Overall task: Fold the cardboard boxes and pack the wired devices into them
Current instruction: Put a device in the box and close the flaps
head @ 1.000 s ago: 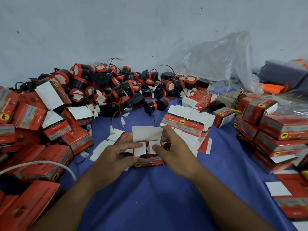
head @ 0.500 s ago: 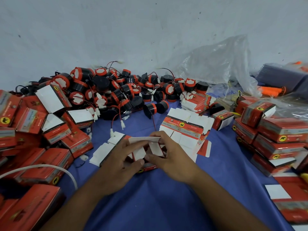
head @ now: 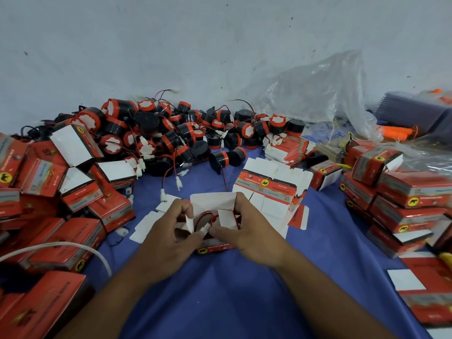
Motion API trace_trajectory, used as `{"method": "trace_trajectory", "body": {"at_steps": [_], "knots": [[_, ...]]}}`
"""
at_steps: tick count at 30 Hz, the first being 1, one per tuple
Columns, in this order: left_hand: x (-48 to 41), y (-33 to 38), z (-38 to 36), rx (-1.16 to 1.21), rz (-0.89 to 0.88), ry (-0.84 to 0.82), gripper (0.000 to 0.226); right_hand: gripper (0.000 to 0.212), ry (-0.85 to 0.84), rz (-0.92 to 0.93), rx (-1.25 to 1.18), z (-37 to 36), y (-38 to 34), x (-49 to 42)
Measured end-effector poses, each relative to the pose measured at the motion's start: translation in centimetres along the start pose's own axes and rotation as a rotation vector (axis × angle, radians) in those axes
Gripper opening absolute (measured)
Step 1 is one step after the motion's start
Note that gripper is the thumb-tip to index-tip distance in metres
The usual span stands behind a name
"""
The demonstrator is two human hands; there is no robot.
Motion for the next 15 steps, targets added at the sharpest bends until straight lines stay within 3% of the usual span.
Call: {"method": "trace_trajectory", "body": {"at_steps": [3,7,15], "knots": [[0.0,-0.2,-0.5,0.055,0.080,0.153,0.032,0.047,0.005,-0.001,-0.009,0.0,0.0,0.1],[-0.3,-0.6,-0.5,0.224,0.152,0.199,0.029,0.040,-0.004,0.029,-0.048,-0.1,-0.5,0.1],[0.5,-0.6,-0.1,0.186,0.137,0.277,0.036,0.022,0.139,0.011,-0.044,-0.3,-0.2,0.0]]}}
Point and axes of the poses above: each hand's wrist, its own x-axis away from the middle knuckle, its own z-axis out of the back of the hand, y = z × x, the point moved 9 cm from there along -x, towards the middle knuckle, and after that the axes turned 13 degrees about z, right-handed, at the moved point
